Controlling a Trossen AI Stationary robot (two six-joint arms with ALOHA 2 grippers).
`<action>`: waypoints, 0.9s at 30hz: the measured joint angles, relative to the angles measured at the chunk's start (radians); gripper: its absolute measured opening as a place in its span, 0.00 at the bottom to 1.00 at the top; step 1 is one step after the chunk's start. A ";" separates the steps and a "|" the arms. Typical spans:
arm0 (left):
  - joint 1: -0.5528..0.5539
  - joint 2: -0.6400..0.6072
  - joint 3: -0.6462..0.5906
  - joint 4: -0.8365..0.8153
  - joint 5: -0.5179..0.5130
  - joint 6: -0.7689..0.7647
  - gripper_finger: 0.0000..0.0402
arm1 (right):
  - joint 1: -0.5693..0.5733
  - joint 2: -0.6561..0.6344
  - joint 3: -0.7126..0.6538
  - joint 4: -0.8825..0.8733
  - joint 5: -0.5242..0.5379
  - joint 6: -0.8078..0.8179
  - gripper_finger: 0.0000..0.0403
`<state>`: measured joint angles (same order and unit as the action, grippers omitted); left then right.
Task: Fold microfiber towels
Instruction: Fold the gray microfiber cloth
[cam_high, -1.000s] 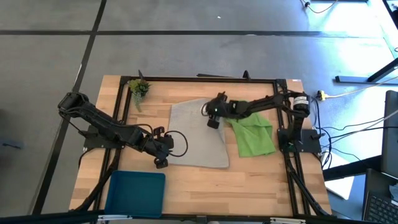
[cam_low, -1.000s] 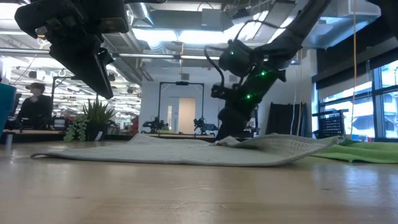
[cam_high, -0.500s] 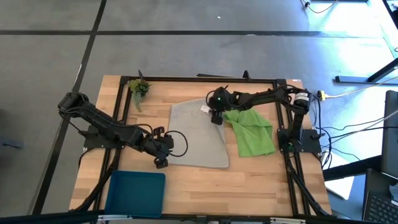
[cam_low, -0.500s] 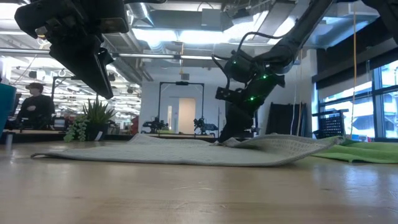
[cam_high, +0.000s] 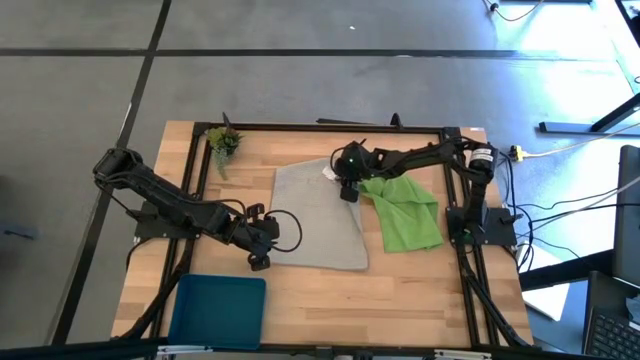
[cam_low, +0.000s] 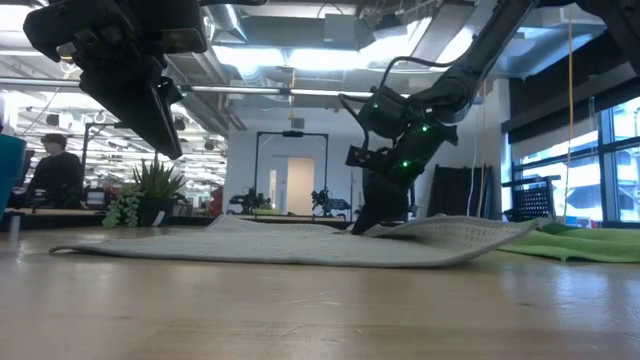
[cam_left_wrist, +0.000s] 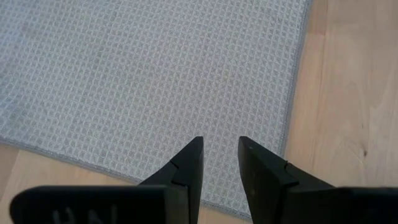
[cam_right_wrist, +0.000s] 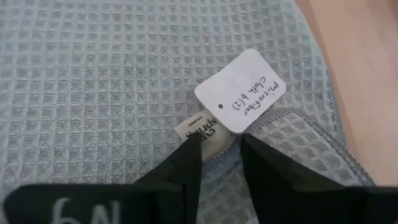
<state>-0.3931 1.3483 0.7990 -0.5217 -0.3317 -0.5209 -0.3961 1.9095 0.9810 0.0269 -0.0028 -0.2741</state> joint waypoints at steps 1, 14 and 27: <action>0.000 0.000 0.000 0.000 0.000 0.000 0.23 | 0.000 0.000 0.000 0.000 0.015 0.000 0.25; 0.000 0.000 0.000 0.000 0.000 0.000 0.23 | 0.000 -0.016 0.000 -0.007 0.039 -0.001 0.04; 0.000 0.000 0.000 0.000 0.000 -0.001 0.23 | -0.004 -0.054 0.000 -0.017 0.035 0.052 0.06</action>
<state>-0.3935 1.3483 0.7990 -0.5217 -0.3317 -0.5217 -0.4000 1.8553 0.9810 0.0101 0.0324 -0.2221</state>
